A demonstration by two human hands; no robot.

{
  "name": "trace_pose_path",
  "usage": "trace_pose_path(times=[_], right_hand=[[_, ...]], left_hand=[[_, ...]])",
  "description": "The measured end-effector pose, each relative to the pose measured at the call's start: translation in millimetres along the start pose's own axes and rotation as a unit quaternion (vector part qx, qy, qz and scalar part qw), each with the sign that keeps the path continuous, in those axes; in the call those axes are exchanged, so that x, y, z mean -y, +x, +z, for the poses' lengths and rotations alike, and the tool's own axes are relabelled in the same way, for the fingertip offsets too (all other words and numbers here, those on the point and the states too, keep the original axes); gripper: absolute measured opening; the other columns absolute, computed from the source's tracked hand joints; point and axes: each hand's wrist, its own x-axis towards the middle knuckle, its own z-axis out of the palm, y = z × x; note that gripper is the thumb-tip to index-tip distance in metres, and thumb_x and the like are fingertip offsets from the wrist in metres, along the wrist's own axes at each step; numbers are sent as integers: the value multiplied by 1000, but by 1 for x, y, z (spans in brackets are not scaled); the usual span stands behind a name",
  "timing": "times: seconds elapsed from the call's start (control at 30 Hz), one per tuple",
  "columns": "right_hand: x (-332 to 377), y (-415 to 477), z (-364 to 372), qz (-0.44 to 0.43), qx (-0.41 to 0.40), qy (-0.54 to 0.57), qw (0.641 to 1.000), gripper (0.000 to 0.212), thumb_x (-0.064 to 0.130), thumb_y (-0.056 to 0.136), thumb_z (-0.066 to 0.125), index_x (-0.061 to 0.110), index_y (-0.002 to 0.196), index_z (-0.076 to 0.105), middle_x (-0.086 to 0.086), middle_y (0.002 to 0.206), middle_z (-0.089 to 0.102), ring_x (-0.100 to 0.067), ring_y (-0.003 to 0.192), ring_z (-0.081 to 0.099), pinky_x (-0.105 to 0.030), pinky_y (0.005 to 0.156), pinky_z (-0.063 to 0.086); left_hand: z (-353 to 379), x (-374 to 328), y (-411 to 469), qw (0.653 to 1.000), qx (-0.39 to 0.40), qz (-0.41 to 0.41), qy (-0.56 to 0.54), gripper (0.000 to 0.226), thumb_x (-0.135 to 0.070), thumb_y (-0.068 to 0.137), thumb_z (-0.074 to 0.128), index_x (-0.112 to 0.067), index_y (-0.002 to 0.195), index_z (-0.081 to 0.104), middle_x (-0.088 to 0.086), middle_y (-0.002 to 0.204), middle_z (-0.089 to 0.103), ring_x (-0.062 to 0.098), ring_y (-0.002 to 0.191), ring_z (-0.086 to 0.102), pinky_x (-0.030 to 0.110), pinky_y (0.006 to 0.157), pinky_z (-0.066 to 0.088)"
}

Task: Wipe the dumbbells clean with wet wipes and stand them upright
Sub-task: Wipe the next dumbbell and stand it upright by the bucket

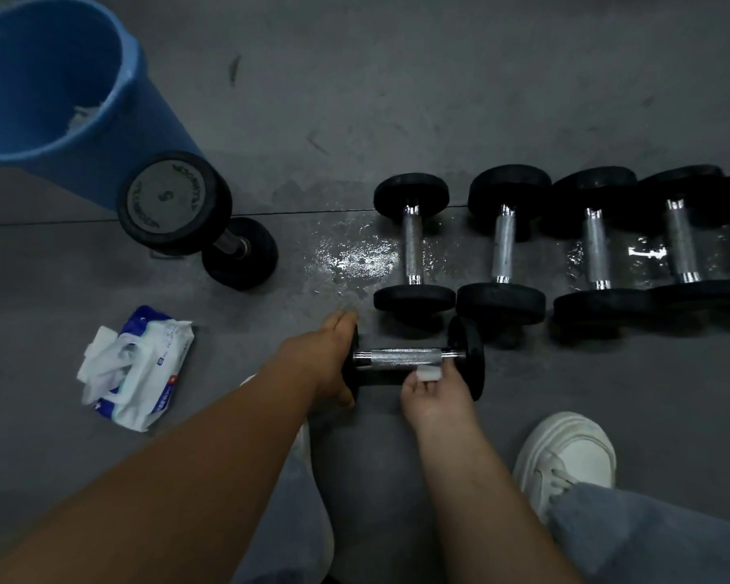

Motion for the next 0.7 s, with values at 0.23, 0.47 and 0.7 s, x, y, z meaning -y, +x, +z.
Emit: trace_pose_path(times=[0.23, 0.47, 0.7], right_hand=[[-9, -13, 3, -124, 3, -50, 991, 15, -1, 95, 49, 12, 90, 55, -7, 85, 59, -11, 67, 57, -13, 42, 44], [3, -28, -1, -533, 55, -719, 443, 27, 0, 87, 46, 12, 108, 57, -10, 123, 47, -21, 104, 49, -27, 82, 43], [-12, -24, -20, -427, 1, -841, 333, 62, 10, 89, 45, 5, 147, 24, -10, 158, 12, -25, 146, 10, -37, 111, 29]], left_hand=[[0, 0, 0, 1000, 5, 2, 5, 129, -39, 55, 91, -23, 153, 8, -6, 160, 13, 29, 126, 54, 37, 96, 48], [-2, -2, 1, 1000, 9, -1, 14, 129, -39, 58, 89, -23, 154, 5, -6, 162, 10, 28, 126, 54, 38, 94, 48], [-4, -2, 0, 1000, 10, -5, 17, 132, -41, 57, 90, -23, 155, 3, -7, 163, 8, 29, 127, 53, 37, 95, 46]])
